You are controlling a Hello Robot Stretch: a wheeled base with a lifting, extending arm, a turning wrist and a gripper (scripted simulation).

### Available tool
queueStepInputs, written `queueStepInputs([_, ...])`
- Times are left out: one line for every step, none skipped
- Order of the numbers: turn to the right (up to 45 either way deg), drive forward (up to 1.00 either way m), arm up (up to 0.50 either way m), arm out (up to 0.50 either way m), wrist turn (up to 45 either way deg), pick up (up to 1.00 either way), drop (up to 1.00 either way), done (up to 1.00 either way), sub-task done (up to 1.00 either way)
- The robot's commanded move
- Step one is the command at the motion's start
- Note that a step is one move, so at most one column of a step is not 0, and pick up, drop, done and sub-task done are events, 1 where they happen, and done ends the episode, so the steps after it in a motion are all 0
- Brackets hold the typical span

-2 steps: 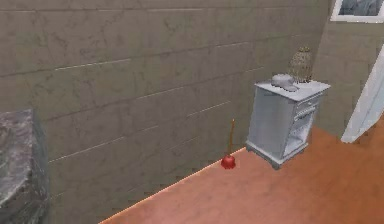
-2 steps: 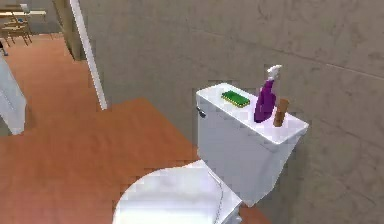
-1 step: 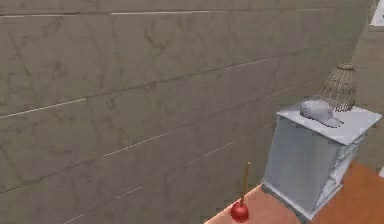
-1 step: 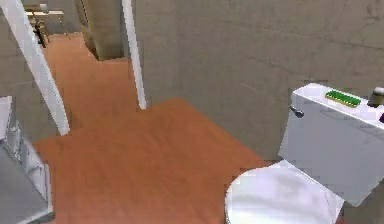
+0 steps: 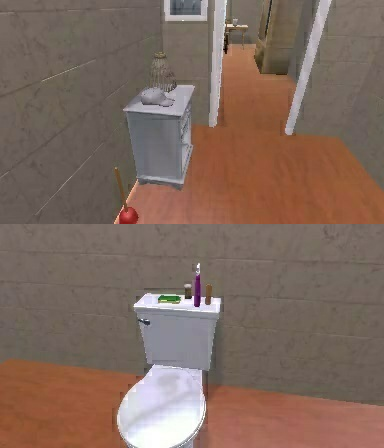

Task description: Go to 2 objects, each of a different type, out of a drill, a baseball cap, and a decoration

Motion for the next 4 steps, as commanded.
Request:
queueStepInputs([24.0,0.00,0.00,0.00,0.0,0.00,0.00,0.00,0.00])
queueStepInputs([0.0,0.60,0.00,0.00,0.0,0.00,0.00,0.00,0.00])
queueStepInputs([6.0,0.00,0.00,0.00,0.0,0.00,0.00,0.00,0.00])
queueStepInputs([0.0,0.35,0.00,0.00,0.0,0.00,0.00,0.00,0.00])
